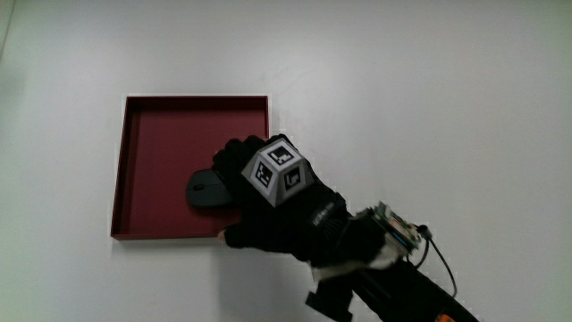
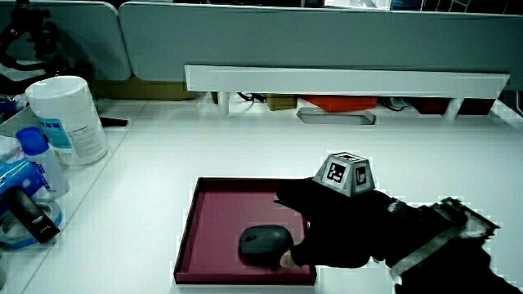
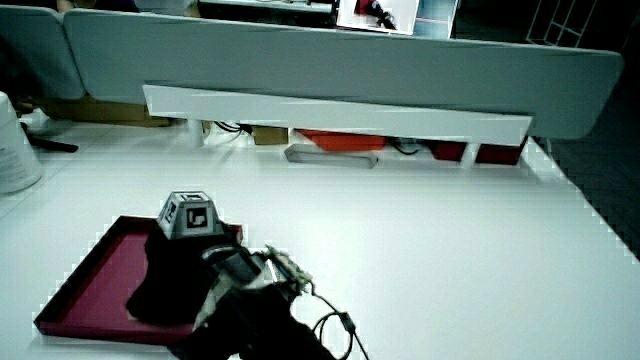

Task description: Place mouse into plate

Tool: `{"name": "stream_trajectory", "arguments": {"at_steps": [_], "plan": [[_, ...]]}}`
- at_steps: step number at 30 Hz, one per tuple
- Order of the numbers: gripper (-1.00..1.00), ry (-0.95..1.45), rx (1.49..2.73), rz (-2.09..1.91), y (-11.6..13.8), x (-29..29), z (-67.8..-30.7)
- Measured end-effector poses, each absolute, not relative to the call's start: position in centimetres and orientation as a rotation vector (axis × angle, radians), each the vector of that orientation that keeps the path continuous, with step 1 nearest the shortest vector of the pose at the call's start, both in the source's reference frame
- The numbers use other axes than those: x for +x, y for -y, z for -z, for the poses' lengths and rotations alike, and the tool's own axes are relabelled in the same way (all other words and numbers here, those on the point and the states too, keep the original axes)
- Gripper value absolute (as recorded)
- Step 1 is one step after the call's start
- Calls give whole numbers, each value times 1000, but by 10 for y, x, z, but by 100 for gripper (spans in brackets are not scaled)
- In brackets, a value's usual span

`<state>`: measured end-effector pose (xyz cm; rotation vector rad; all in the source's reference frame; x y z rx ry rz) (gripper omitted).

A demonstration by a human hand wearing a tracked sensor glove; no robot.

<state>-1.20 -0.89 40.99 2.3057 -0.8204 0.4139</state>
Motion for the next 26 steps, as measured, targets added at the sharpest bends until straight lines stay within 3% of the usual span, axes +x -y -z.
{"name": "stream_trajectory", "arguments": {"at_steps": [4,6,8,11,12,13,26], "plan": [[-100,891,2319,-425,-6,-1,-385],[-100,887,2217,-465,-12,5,-365],[-100,894,2366,-402,-19,15,-368],[-100,937,2226,-474,-23,24,-337],[-100,920,2318,-434,-28,30,-355],[-100,964,2328,-444,-31,34,-353],[-100,1021,2260,-544,-53,59,-300]]}}
